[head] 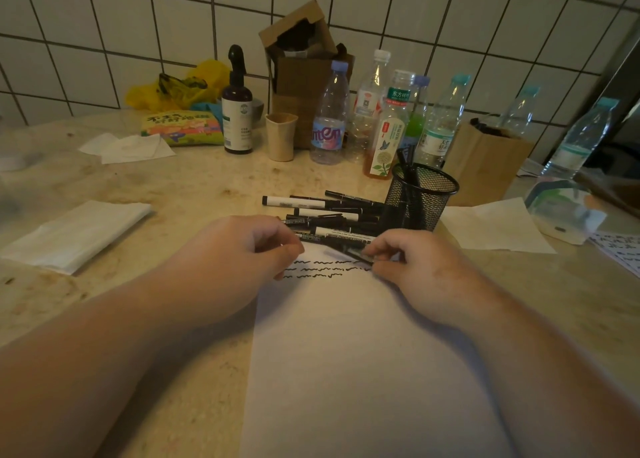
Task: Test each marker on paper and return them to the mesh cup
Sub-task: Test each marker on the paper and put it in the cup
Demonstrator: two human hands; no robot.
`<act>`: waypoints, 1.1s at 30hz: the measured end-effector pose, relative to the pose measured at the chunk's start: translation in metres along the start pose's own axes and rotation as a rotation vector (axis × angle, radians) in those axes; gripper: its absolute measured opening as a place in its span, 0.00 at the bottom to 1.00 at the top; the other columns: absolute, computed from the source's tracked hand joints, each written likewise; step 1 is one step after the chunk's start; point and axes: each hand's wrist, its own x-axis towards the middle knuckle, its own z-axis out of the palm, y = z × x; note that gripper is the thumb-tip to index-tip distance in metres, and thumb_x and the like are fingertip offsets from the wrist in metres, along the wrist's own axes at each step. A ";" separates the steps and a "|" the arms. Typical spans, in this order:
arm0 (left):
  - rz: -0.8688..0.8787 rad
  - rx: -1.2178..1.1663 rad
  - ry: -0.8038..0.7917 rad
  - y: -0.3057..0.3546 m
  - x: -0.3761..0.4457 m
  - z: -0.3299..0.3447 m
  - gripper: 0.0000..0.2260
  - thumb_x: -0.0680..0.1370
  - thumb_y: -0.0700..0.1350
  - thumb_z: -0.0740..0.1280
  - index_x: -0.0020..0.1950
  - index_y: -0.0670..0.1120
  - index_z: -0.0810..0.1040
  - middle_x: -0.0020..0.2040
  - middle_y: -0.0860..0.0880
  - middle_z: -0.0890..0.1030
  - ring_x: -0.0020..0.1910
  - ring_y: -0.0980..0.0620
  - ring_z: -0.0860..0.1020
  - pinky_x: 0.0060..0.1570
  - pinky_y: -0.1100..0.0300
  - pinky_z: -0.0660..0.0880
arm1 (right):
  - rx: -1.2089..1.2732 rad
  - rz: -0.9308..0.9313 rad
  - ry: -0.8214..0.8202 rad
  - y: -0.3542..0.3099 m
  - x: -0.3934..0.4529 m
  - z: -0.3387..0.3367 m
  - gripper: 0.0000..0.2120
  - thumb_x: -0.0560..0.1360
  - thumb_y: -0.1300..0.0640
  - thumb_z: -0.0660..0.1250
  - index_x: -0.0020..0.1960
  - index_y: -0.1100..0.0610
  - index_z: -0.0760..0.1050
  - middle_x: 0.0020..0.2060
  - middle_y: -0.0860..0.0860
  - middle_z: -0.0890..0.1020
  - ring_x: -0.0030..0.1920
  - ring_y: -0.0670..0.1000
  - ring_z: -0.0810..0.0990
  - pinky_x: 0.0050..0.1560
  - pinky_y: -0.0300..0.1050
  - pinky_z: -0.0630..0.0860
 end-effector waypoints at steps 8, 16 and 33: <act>0.083 0.046 -0.100 0.003 -0.002 -0.003 0.05 0.76 0.58 0.66 0.47 0.62 0.82 0.41 0.67 0.82 0.42 0.68 0.78 0.42 0.67 0.72 | 1.019 -0.057 -0.182 -0.020 -0.010 -0.003 0.06 0.72 0.58 0.72 0.47 0.58 0.79 0.32 0.50 0.80 0.34 0.50 0.78 0.39 0.47 0.77; 0.198 0.139 -0.152 0.009 -0.007 0.000 0.06 0.77 0.57 0.64 0.45 0.60 0.79 0.42 0.65 0.81 0.32 0.66 0.75 0.30 0.70 0.68 | 1.120 -0.114 -0.224 -0.028 -0.014 0.000 0.07 0.71 0.59 0.70 0.47 0.59 0.84 0.35 0.61 0.83 0.36 0.60 0.84 0.39 0.51 0.82; 0.339 0.386 -0.236 0.009 -0.008 -0.001 0.08 0.80 0.57 0.55 0.48 0.64 0.73 0.43 0.58 0.78 0.43 0.59 0.75 0.40 0.67 0.70 | 1.069 -0.047 -0.152 -0.038 -0.019 0.002 0.15 0.80 0.63 0.61 0.39 0.62 0.83 0.29 0.63 0.81 0.24 0.53 0.75 0.23 0.40 0.70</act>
